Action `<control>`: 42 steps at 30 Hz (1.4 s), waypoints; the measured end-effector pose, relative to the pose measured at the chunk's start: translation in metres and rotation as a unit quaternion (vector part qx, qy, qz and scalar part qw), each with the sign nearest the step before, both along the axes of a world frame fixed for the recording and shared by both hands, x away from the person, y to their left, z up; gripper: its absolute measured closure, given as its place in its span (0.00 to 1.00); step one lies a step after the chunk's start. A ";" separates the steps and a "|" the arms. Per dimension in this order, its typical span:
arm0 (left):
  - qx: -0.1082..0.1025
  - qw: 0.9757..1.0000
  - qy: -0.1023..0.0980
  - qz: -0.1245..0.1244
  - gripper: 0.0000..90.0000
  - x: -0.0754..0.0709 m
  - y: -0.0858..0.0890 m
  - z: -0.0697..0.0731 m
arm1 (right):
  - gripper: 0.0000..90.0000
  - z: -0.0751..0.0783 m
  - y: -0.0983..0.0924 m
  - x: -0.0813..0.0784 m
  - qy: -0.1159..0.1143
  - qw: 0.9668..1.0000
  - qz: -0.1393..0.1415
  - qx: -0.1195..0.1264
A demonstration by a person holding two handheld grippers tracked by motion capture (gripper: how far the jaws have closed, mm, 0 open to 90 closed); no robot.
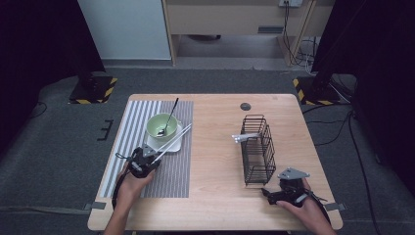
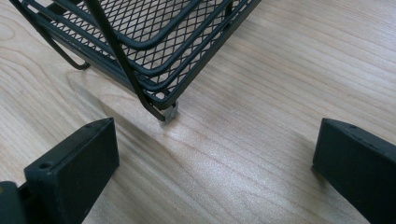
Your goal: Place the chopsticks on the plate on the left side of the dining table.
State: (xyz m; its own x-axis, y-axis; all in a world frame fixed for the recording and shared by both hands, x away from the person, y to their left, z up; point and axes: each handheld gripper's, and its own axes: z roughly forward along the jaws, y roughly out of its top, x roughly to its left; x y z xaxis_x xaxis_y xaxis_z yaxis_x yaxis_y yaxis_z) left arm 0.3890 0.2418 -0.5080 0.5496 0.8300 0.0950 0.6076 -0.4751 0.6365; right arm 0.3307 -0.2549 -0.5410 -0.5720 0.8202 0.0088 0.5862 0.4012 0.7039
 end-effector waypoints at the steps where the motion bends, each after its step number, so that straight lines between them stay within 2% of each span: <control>1: 0.000 1.000 0.001 0.000 0.92 0.000 0.000 0.000 | 0.00 0.000 0.000 0.000 0.000 1.000 0.000 0.000; 11: 0.007 1.000 0.002 0.003 0.92 0.002 -0.001 -0.003 | 0.00 0.000 0.000 0.000 0.000 1.000 -0.001 0.000; 23: 0.010 1.000 0.015 0.008 0.91 0.007 -0.001 -0.008 | 0.00 0.000 0.000 0.000 0.000 1.000 -0.001 0.000; 36: 0.013 1.000 0.009 0.018 0.90 0.011 -0.002 -0.009 | 0.00 0.000 0.000 -0.001 0.001 1.000 -0.003 0.001; 42: 0.018 1.000 0.009 0.012 0.91 0.012 -0.003 -0.009 | 0.00 0.000 0.000 -0.001 0.001 1.000 -0.003 0.001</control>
